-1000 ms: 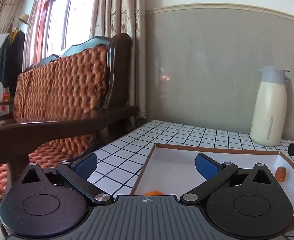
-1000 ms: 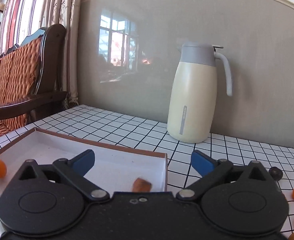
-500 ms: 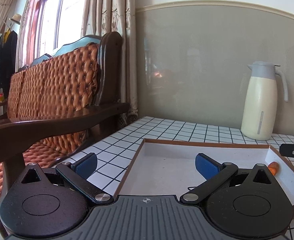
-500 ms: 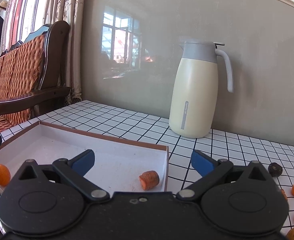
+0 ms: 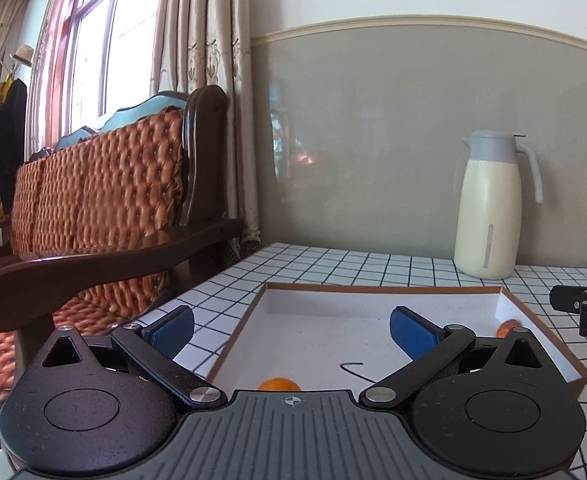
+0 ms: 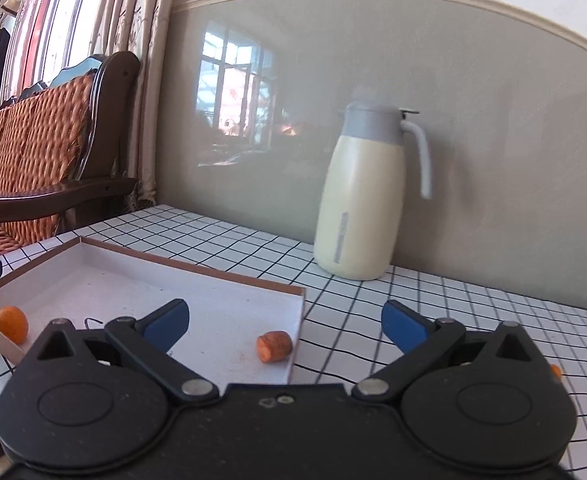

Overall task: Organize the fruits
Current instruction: 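Open both grippers to drop the orange and carrot piece into the tray, then move both open grippers back toward the remaining fruits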

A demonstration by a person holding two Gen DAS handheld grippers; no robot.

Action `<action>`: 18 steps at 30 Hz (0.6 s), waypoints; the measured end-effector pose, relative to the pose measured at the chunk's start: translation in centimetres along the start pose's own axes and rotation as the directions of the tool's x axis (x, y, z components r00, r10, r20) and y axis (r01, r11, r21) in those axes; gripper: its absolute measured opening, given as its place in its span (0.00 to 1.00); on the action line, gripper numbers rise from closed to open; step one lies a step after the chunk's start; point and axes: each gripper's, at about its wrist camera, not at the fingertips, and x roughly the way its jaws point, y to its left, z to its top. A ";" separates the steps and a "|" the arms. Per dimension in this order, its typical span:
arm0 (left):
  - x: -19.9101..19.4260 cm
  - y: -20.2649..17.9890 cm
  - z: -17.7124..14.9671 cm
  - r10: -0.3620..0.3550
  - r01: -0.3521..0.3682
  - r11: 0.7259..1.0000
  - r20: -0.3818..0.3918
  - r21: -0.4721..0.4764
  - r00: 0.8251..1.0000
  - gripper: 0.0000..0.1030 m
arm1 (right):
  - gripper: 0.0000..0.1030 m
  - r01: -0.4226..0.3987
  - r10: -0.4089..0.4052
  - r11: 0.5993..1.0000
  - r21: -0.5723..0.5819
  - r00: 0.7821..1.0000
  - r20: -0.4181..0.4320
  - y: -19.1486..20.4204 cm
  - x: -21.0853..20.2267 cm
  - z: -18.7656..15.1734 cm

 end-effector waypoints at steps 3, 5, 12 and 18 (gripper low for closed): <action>-1.2 -0.8 0.2 -0.005 0.005 1.000 0.033 -0.016 0.999 1.00 | 0.94 0.034 -0.034 0.999 0.005 0.999 -0.014 -0.6 -0.9 -0.5; -2.0 -1.5 0.3 -0.010 0.011 1.000 0.075 -0.011 0.997 1.00 | 0.94 0.039 -0.038 0.999 0.022 0.999 -0.020 -1.2 -1.7 -0.7; -3.5 -4.0 0.2 -0.048 0.051 0.998 0.129 -0.021 0.990 1.00 | 0.94 0.092 -0.091 0.994 0.064 0.996 -0.020 -4.0 -4.2 -1.6; -4.1 -6.9 0.2 -0.132 0.127 0.991 0.130 0.042 0.983 1.00 | 0.94 0.147 -0.145 0.988 0.051 0.989 -0.040 -6.2 -5.2 -2.9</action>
